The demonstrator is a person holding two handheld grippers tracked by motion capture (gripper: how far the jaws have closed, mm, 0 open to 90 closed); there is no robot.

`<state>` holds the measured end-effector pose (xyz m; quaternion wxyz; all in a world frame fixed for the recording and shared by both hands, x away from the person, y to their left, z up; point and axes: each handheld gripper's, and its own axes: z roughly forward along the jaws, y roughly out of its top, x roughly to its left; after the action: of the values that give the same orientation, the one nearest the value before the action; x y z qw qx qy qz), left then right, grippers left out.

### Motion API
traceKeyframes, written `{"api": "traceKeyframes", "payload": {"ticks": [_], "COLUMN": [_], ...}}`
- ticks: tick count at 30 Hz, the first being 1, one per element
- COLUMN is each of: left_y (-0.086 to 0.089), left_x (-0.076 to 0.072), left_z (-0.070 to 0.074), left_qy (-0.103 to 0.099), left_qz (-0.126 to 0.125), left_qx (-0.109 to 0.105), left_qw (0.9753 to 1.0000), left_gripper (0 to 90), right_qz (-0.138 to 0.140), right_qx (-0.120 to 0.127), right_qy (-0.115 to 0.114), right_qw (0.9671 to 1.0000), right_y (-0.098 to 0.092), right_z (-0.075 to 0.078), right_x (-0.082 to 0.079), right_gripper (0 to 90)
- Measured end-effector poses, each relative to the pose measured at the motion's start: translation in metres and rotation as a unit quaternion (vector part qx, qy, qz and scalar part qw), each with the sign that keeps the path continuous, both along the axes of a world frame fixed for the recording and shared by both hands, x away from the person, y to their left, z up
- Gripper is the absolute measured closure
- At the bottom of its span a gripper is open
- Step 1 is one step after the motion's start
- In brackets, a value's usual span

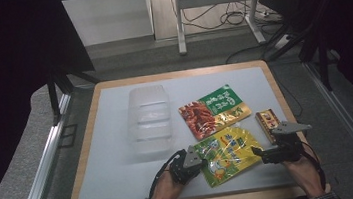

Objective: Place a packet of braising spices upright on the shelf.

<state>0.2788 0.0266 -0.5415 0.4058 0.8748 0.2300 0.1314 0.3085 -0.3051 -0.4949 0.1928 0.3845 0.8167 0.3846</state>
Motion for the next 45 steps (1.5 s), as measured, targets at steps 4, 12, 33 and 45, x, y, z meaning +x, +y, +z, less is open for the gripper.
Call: {"api": "traceKeyframes", "payload": {"ticks": [4,12,33,45], "left_y": [0.002,0.003,0.006,0.007], "left_x": [0.0,-0.001,0.0,0.001], "left_z": [0.0,0.0,-0.001,0.0], "left_qy": [0.01,0.009,0.024,0.03], "left_qz": [0.001,0.002,0.002,0.003], "left_qx": [-0.001,0.002,-0.004,-0.01], "left_qw": [0.9999,1.0,0.9997,0.9995], "left_gripper": [90.0,90.0,90.0,90.0], "right_qz": [0.014,0.033,0.066,0.096], "right_qx": [0.005,0.017,0.095,0.117], "right_qy": [0.014,0.051,0.153,0.184], "right_qw": [0.9998,0.998,0.9814,0.9712], "right_y": [0.005,0.012,0.029,0.035], "right_z": [-0.003,-0.011,-0.029,-0.028], "right_x": [0.001,0.005,0.025,0.028], "right_gripper": [3.6,3.7,5.3,6.0]}}
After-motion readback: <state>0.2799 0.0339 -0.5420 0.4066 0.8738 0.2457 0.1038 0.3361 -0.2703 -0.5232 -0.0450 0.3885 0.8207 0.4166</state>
